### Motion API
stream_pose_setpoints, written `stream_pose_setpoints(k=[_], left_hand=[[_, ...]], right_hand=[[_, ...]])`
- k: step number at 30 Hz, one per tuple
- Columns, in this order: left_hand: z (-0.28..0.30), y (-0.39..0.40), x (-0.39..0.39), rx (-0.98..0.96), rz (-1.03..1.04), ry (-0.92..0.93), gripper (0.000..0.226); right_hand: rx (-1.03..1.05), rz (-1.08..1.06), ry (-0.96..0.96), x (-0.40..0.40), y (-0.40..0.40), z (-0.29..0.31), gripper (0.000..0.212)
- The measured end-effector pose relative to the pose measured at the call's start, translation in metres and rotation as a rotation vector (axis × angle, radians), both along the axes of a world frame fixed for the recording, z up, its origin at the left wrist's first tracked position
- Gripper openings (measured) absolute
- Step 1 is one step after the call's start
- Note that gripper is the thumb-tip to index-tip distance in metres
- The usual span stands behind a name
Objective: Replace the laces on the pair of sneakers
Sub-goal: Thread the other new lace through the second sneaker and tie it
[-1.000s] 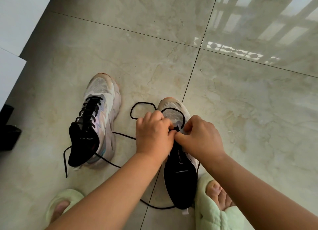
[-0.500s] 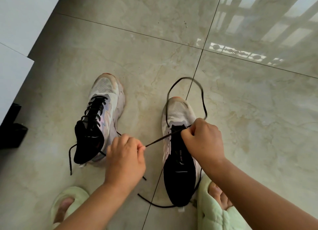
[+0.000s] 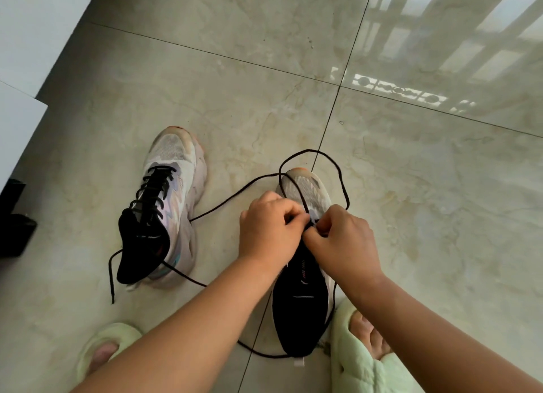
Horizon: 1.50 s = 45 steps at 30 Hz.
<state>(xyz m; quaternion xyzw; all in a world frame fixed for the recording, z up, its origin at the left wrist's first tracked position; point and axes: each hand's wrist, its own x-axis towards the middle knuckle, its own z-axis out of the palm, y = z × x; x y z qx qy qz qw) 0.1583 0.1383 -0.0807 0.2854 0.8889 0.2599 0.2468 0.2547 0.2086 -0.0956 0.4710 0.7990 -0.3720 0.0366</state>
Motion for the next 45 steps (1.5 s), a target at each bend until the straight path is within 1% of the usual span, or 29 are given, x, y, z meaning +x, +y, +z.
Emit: stream_pose_setpoints(k=[1,3,5,6,7,9,10,11,13,16,19,21,24,26,28,31,33,34,36,37,38,40,42,44,45], left_hand=[[0.001,-0.001,0.000,0.058,0.067,-0.046,0.010],[0.004,-0.005,0.002,0.084,0.136,-0.073,0.012],[0.007,-0.007,0.007,0.062,0.139,-0.099,0.013],[0.009,-0.006,0.009,0.054,0.121,-0.081,0.010],[0.009,-0.004,0.012,0.040,0.085,-0.034,0.006],[0.007,0.001,0.013,-0.010,-0.038,0.105,0.023],[0.006,0.003,0.011,-0.033,-0.104,0.163,0.027],[0.005,0.003,0.008,-0.061,-0.161,0.210,0.025],[0.005,0.001,0.000,-0.115,-0.236,0.242,0.016],[0.008,-0.002,-0.006,-0.138,-0.326,0.297,0.008],[0.006,-0.002,-0.001,-0.220,-0.383,0.315,0.014],[0.009,-0.005,0.001,-0.234,-0.374,0.314,0.013],[0.021,-0.019,-0.005,-0.201,-0.317,0.343,0.005],[0.027,-0.038,-0.016,-0.203,-0.249,0.367,0.015],[0.032,-0.061,-0.029,-0.254,-0.195,0.396,0.017],[0.037,-0.080,-0.043,-0.385,-0.118,0.376,0.009],[0.038,-0.081,-0.048,-0.482,-0.129,0.320,0.009],[0.036,-0.081,-0.049,-0.494,-0.162,0.301,0.010],[0.034,-0.077,-0.045,-0.441,-0.212,0.271,0.008],[0.034,-0.074,-0.042,-0.394,-0.222,0.262,0.003],[0.033,-0.069,-0.037,-0.341,-0.223,0.259,0.003],[0.029,-0.055,-0.024,-0.222,-0.229,0.254,0.013],[0.024,-0.037,-0.008,-0.111,-0.251,0.251,0.015],[0.018,-0.018,0.005,-0.058,-0.237,0.263,0.015],[0.015,-0.010,0.008,-0.066,-0.220,0.280,0.013]], right_hand=[[0.013,0.001,0.005,0.000,0.000,0.000,0.016],[0.037,0.004,0.021,0.000,-0.001,-0.001,0.016],[0.048,0.010,0.036,0.000,-0.003,-0.002,0.019],[0.047,0.005,0.050,0.001,-0.004,-0.002,0.021],[0.044,-0.003,0.065,0.001,-0.005,-0.002,0.022],[0.042,-0.007,0.079,0.001,-0.006,-0.003,0.021],[0.041,-0.004,0.078,0.001,-0.006,-0.003,0.020],[0.039,-0.003,0.077,0.001,-0.006,-0.003,0.019],[0.032,-0.010,0.075,0.001,-0.006,-0.003,0.017],[0.042,-0.031,0.072,0.001,-0.008,-0.003,0.015],[0.037,-0.047,0.059,-0.001,-0.010,-0.003,0.014],[0.031,-0.062,0.054,-0.002,-0.010,-0.003,0.014],[0.027,-0.088,0.054,-0.002,-0.011,-0.003,0.016],[0.023,-0.091,0.055,-0.001,-0.011,-0.004,0.017],[0.021,-0.090,0.053,-0.001,-0.011,-0.005,0.017],[0.031,-0.092,0.044,0.000,-0.012,-0.008,0.015],[0.045,-0.086,0.039,0.001,-0.013,-0.008,0.014],[0.049,-0.082,0.038,0.001,-0.013,-0.008,0.014],[0.045,-0.087,0.043,0.002,-0.012,-0.007,0.015],[0.039,-0.094,0.049,0.002,-0.012,-0.006,0.015],[0.034,-0.100,0.052,0.002,-0.012,-0.005,0.015],[0.029,-0.105,0.056,0.002,-0.012,-0.005,0.015],[0.033,-0.107,0.058,0.001,-0.011,-0.005,0.015],[0.036,-0.102,0.060,0.001,-0.011,-0.006,0.016],[0.033,-0.104,0.068,0.002,-0.011,-0.006,0.016]])
